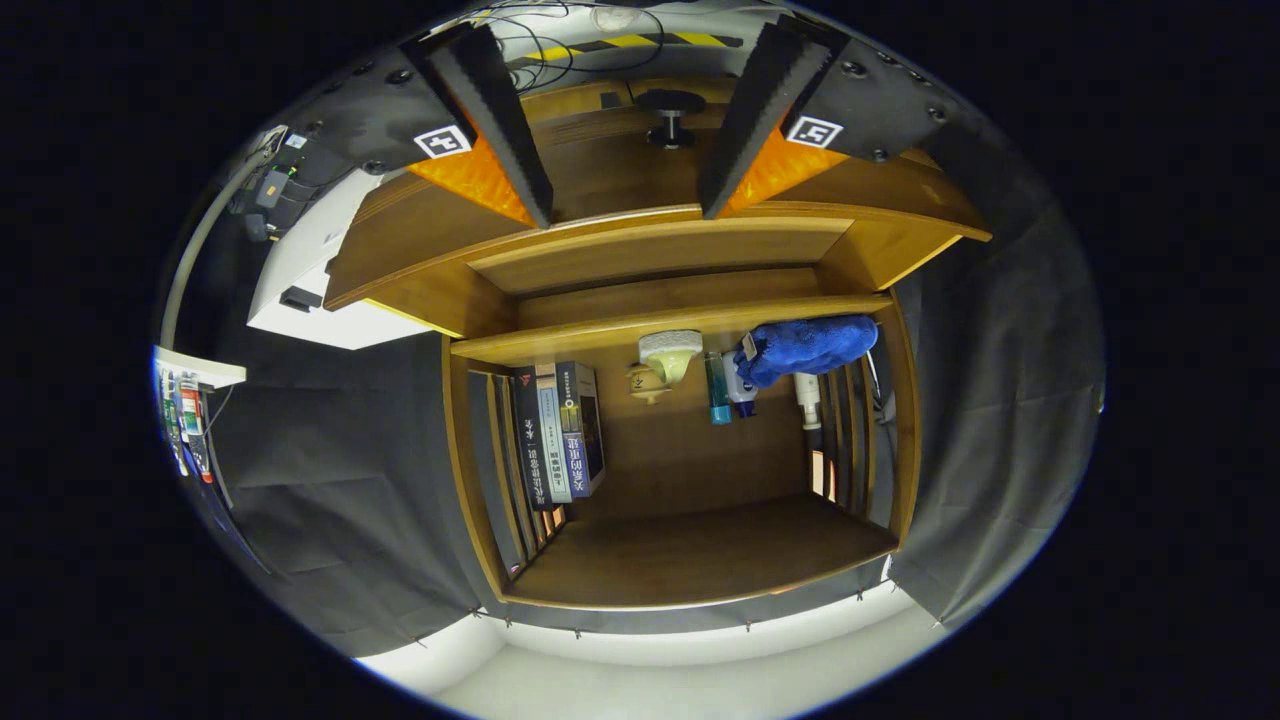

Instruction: Pull open the drawer, take out the items inside it, and place them on the countertop above the cabinet.

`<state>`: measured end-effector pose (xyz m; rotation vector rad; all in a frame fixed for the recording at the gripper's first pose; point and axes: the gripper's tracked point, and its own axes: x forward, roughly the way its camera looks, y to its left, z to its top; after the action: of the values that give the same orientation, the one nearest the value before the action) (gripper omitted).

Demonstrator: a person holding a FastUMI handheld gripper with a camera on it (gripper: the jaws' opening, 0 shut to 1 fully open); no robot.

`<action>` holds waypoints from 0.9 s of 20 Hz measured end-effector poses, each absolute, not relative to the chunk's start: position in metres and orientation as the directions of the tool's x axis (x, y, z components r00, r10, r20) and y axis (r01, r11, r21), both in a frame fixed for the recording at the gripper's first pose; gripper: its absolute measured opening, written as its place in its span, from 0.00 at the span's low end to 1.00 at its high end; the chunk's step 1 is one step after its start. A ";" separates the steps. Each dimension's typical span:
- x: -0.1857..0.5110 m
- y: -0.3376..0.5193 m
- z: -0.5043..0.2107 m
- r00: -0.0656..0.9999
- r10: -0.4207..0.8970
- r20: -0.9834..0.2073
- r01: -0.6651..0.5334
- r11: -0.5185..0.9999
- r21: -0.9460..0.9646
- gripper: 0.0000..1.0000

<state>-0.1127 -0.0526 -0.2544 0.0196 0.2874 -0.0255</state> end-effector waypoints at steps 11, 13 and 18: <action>-0.041 -0.046 -0.258 0.957 -0.048 -0.285 0.054 0.998 0.014 0.99; -0.028 -0.045 -0.260 0.957 -0.053 -0.284 0.058 0.998 0.009 0.98; 0.004 -0.044 -0.265 0.956 -0.052 -0.287 0.057 0.998 0.008 0.98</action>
<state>0.0038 -0.0435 -0.2649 0.0162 0.2913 -0.0551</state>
